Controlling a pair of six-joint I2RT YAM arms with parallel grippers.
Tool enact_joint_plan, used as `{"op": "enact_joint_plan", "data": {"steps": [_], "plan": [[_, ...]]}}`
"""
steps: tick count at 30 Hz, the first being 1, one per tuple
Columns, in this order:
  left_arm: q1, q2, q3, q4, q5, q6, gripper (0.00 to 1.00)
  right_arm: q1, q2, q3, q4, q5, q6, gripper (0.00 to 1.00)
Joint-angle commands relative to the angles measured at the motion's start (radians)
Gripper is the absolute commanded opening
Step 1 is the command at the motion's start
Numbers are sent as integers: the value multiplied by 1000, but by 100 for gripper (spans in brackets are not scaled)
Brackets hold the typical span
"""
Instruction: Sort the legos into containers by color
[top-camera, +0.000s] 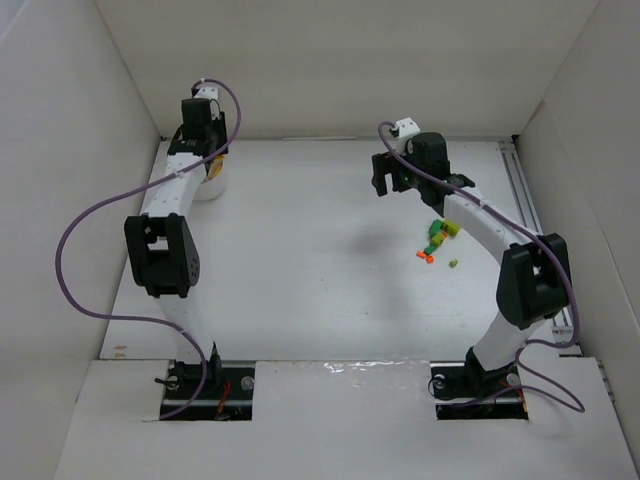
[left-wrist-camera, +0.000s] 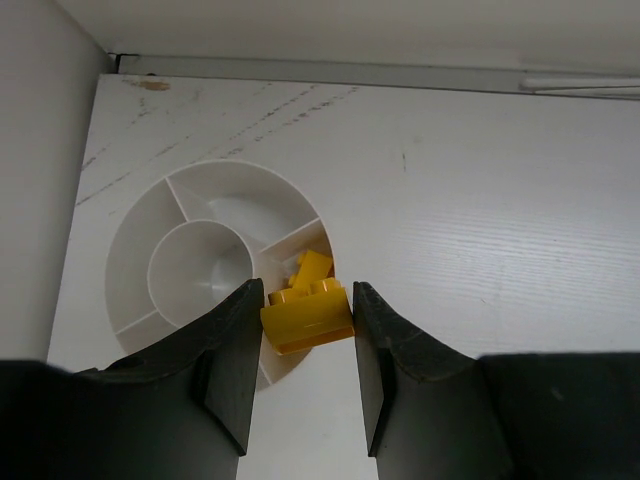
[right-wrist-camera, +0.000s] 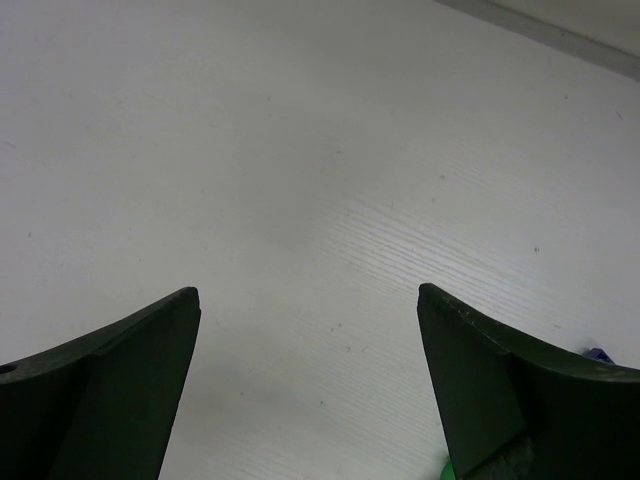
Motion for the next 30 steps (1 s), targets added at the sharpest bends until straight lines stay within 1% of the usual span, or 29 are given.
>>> {"op": "enact_joint_plan", "data": {"steps": [1,15,19,30], "plan": [[7,-8,65,21,-80,-6,0,-6,8,54,19,4,13,94],[7,56,97,1,-109,-15,0,-6,27,72,10,4,4,94],[7,89,129,-20,-122,-15,0,-6,36,81,1,14,4,94],[7,98,129,-30,-156,-15,1,-6,54,100,1,14,4,94]]}}
